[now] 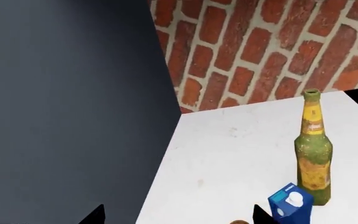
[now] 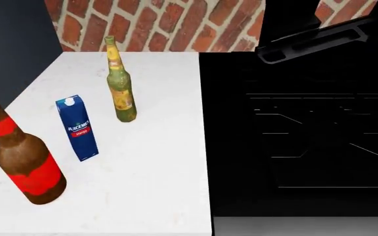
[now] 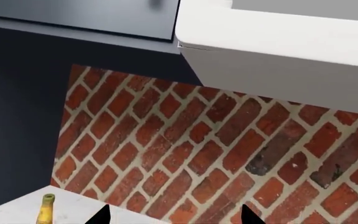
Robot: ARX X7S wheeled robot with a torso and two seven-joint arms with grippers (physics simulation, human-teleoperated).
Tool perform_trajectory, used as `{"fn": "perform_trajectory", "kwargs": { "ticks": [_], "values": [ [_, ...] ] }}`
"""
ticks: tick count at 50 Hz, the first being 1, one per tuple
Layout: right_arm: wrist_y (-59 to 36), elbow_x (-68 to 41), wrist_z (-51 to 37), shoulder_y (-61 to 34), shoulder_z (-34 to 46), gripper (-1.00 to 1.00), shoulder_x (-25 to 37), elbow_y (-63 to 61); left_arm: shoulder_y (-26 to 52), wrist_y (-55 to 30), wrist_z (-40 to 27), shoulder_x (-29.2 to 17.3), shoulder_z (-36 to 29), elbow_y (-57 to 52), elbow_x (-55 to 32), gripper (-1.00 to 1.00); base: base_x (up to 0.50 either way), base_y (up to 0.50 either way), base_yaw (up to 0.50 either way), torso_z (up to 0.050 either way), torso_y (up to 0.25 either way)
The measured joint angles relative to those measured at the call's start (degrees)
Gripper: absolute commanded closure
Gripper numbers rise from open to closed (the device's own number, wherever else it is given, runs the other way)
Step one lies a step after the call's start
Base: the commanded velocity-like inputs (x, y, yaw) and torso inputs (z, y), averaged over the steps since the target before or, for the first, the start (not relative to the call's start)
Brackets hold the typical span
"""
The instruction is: Move the drinks to the dining counter.
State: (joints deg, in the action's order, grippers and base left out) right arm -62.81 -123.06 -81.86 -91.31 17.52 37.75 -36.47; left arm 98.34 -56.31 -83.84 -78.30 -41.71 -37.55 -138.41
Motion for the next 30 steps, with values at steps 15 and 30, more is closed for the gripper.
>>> {"fn": "perform_trajectory", "kwargs": {
  "ticks": [15, 30],
  "values": [
    [0.6, 0.2, 0.5, -0.1, 0.9, -1.00, 0.8, -0.2, -0.9, -0.6, 2.2, 1.4, -1.5, -1.7, -1.8, -1.00, 0.00, 0.00, 0.00, 0.000, 0.000],
    [1.3, 0.7, 1.3, 0.3, 1.4, -1.00, 1.3, -0.4, -6.2, 1.6, 6.2, 1.6, -3.5, -3.5, 2.9, -1.00, 0.00, 0.00, 0.00, 0.000, 0.000]
  ]
}}
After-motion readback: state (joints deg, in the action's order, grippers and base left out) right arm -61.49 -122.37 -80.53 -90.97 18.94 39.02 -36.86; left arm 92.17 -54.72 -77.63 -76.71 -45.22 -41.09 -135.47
